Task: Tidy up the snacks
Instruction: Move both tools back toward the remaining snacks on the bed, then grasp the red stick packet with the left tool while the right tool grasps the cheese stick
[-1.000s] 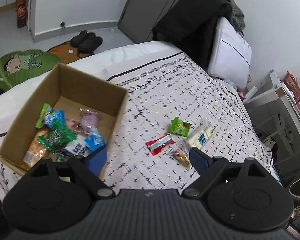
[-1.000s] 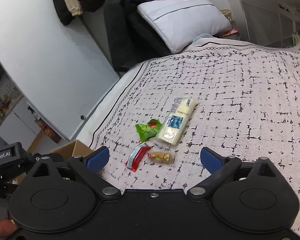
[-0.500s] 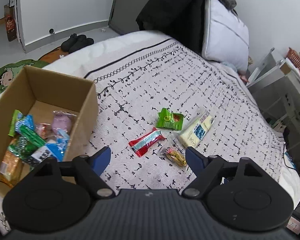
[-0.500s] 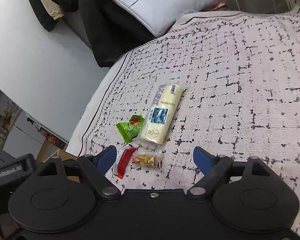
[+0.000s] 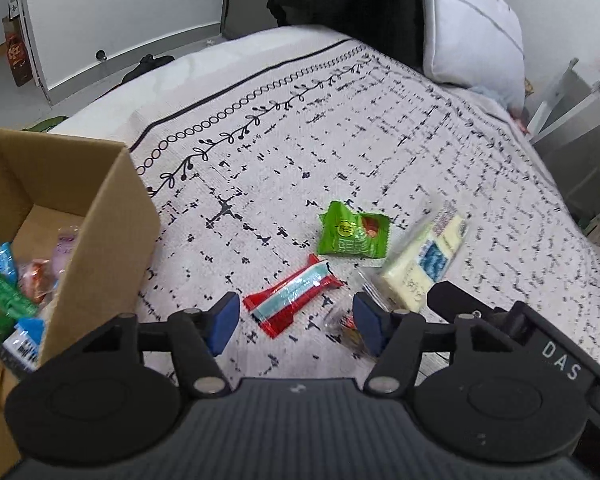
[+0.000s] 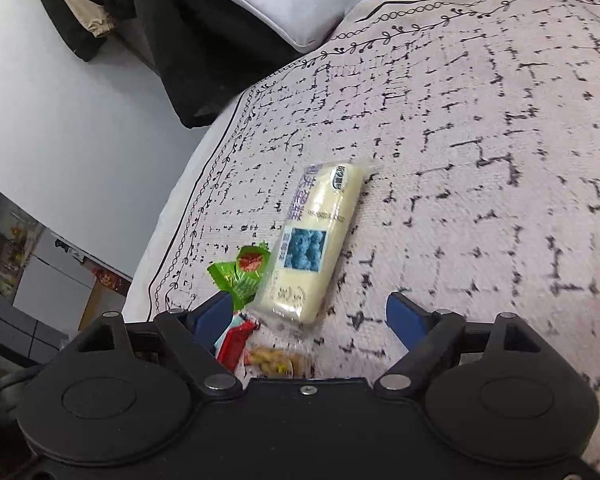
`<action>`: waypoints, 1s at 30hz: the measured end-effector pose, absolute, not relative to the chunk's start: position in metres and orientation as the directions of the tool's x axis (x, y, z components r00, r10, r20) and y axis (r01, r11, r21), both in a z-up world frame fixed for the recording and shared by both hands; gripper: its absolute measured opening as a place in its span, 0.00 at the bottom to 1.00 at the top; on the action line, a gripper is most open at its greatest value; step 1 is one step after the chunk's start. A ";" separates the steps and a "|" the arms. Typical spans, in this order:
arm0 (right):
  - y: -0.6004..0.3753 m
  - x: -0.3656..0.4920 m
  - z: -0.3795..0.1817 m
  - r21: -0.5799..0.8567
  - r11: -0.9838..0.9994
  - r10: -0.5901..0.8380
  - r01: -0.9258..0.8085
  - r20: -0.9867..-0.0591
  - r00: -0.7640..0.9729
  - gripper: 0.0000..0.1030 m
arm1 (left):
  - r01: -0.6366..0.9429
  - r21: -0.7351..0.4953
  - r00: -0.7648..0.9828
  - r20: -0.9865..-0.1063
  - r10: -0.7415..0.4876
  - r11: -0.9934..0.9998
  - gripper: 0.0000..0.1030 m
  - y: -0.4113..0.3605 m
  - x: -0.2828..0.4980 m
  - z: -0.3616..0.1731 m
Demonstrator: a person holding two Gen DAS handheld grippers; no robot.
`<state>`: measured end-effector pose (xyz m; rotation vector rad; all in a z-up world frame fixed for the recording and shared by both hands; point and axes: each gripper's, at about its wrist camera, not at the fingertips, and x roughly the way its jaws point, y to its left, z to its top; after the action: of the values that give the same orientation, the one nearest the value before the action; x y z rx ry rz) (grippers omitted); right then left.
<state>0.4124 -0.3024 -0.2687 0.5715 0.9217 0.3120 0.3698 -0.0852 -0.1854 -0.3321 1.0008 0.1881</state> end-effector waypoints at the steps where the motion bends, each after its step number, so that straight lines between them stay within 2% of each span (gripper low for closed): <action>1: -0.301 0.415 -0.270 0.588 0.809 0.490 -0.018 -0.657 0.573 0.81 | -0.305 -0.182 0.524 -0.852 0.006 0.935 0.60 -0.085 0.373 -0.189; 15: -0.274 0.435 -0.271 0.504 0.861 0.449 -0.072 -0.684 0.575 0.82 | -0.234 -0.126 0.499 -0.867 0.008 0.964 0.60 -0.087 0.400 -0.223; 18: -0.266 0.438 -0.272 0.464 0.882 0.422 -0.084 -0.697 0.580 0.82 | -0.249 -0.128 0.499 -0.867 0.014 0.960 0.47 -0.089 0.397 -0.224; 19: -0.263 0.439 -0.272 0.452 0.888 0.413 -0.086 -0.701 0.582 0.82 | -0.267 -0.134 0.501 -0.865 0.019 0.954 0.36 -0.088 0.396 -0.224; 21: -0.258 0.441 -0.272 0.425 0.901 0.394 -0.091 -0.709 0.585 0.82 | -0.285 -0.173 0.504 -0.864 -0.006 0.943 0.28 -0.084 0.393 -0.221; 22: -0.255 0.442 -0.272 0.406 0.909 0.381 -0.096 -0.714 0.587 0.81 | -0.286 -0.193 0.505 -0.863 -0.024 0.939 0.18 -0.083 0.392 -0.220; 23: -0.251 0.442 -0.272 0.384 0.918 0.366 -0.101 -0.720 0.589 0.80 | -0.287 -0.206 0.502 -0.864 -0.036 0.936 0.18 -0.082 0.391 -0.219; 24: -0.247 0.443 -0.271 0.356 0.928 0.348 -0.108 -0.728 0.591 0.75 | -0.289 -0.211 0.506 -0.862 -0.038 0.934 0.18 -0.081 0.389 -0.216; 25: -0.243 0.443 -0.271 0.325 0.939 0.327 -0.115 -0.737 0.592 0.65 | -0.291 -0.206 0.512 -0.859 -0.030 0.934 0.18 -0.082 0.386 -0.213; 27: -0.238 0.442 -0.270 0.279 0.951 0.301 -0.130 -0.749 0.591 0.54 | -0.300 -0.213 0.521 -0.853 -0.028 0.930 0.18 -0.080 0.380 -0.207; 30: -0.242 0.440 -0.266 0.314 0.940 0.334 -0.136 -0.757 0.562 0.43 | -0.315 -0.225 0.535 -0.844 -0.023 0.922 0.18 -0.076 0.371 -0.198</action>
<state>0.4398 -0.2418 -0.2665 0.2301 0.9358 0.2799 0.3713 -0.0755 -0.1984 -0.3745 0.9967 0.1786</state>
